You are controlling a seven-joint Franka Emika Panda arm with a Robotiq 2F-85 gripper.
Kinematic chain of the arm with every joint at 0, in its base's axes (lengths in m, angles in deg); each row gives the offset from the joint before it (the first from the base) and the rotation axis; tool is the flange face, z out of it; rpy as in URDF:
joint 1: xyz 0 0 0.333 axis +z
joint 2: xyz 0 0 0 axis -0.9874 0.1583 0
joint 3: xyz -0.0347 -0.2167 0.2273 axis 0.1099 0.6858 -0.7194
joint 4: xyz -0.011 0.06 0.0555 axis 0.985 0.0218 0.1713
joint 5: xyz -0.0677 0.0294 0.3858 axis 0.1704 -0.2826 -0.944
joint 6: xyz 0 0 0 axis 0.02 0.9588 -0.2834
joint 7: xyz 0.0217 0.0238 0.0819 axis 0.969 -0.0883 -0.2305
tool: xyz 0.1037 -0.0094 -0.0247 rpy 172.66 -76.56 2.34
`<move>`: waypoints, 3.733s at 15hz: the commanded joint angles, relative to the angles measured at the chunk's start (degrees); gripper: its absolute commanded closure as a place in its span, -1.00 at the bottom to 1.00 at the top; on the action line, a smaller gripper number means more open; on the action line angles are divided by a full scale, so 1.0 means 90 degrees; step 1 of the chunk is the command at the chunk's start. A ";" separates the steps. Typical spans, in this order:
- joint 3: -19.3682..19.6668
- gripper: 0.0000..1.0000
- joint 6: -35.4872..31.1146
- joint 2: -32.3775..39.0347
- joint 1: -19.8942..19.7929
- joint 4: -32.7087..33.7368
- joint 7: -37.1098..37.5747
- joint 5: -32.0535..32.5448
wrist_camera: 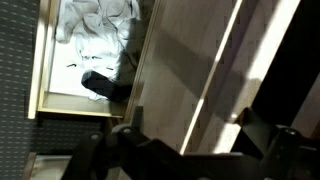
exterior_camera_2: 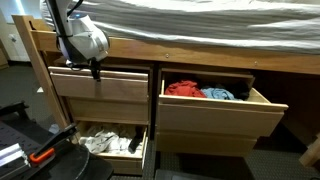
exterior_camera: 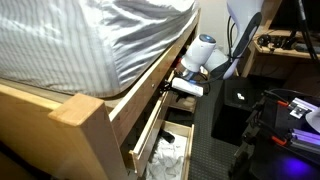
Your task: Open the left top drawer then close the right top drawer
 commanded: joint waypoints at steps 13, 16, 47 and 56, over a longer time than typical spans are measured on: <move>0.1855 -1.00 -0.1011 0.0203 0.1658 0.0132 0.0398 -0.0785; 0.1038 -1.00 -0.0406 -0.0054 0.0952 -0.0301 0.0201 -0.0226; -0.5504 -1.00 0.5138 -0.4057 -0.4096 -0.4112 -0.2372 -0.4228; -0.6105 -1.00 0.5726 -0.5628 -0.3579 -0.4394 -0.2345 -0.4690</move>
